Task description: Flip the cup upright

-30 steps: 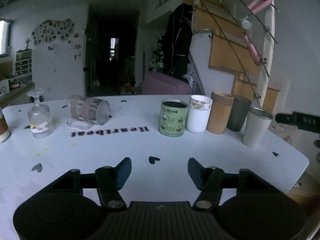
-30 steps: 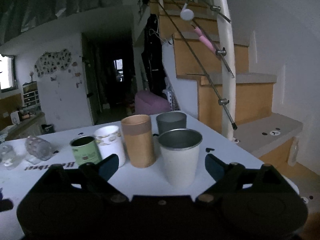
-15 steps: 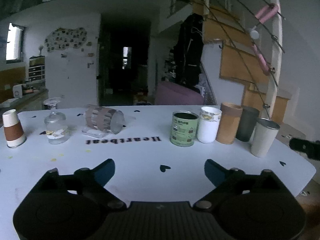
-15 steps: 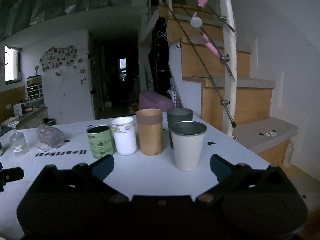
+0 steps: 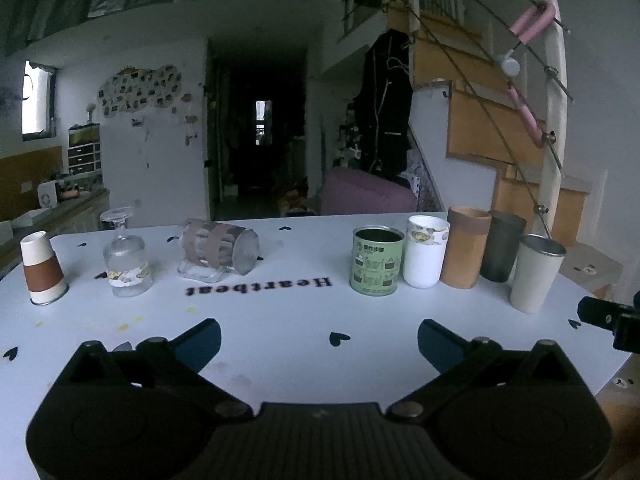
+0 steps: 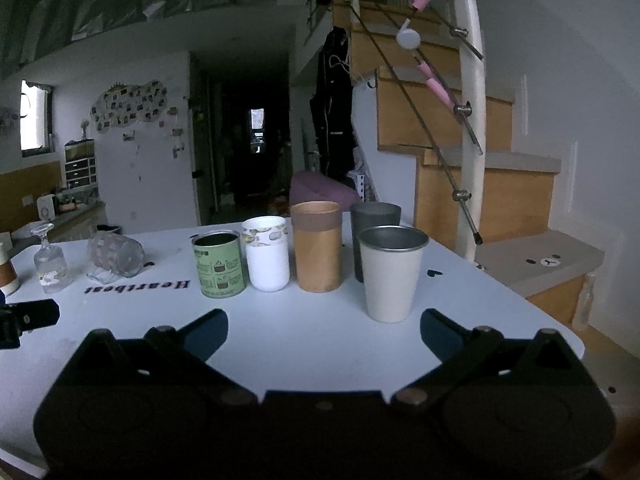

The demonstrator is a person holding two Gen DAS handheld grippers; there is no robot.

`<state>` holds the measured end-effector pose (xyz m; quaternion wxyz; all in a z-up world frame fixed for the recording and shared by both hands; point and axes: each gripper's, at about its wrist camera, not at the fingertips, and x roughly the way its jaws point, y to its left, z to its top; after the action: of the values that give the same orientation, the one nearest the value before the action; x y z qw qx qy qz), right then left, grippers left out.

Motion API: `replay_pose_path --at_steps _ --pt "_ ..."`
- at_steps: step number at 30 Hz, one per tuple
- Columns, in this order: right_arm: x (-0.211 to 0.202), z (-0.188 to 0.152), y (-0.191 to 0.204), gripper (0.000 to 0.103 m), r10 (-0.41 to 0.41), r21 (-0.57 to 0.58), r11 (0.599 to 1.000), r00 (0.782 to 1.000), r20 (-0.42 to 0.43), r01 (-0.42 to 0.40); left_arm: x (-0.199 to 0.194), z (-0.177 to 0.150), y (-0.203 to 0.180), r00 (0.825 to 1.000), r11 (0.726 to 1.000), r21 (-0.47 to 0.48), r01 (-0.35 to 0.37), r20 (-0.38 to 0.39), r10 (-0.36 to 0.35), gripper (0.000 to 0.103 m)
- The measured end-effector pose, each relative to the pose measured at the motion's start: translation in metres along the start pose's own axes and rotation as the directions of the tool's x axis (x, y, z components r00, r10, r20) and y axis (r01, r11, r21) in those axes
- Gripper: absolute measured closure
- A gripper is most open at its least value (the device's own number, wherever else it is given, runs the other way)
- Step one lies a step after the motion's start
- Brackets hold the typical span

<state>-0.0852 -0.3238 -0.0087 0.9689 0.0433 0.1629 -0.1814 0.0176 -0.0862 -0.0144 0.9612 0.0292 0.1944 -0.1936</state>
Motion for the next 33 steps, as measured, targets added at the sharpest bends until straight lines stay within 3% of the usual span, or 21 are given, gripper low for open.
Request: replay_pose_path --at_steps 33 --pt "-0.0010 0.0010 0.0043 0.000 0.006 -0.014 1.000 1.000 -0.007 -0.006 -0.0036 -0.0020 0.0029 1.000 1.000 0.009 -0.020 0.006 0.020 0.000"
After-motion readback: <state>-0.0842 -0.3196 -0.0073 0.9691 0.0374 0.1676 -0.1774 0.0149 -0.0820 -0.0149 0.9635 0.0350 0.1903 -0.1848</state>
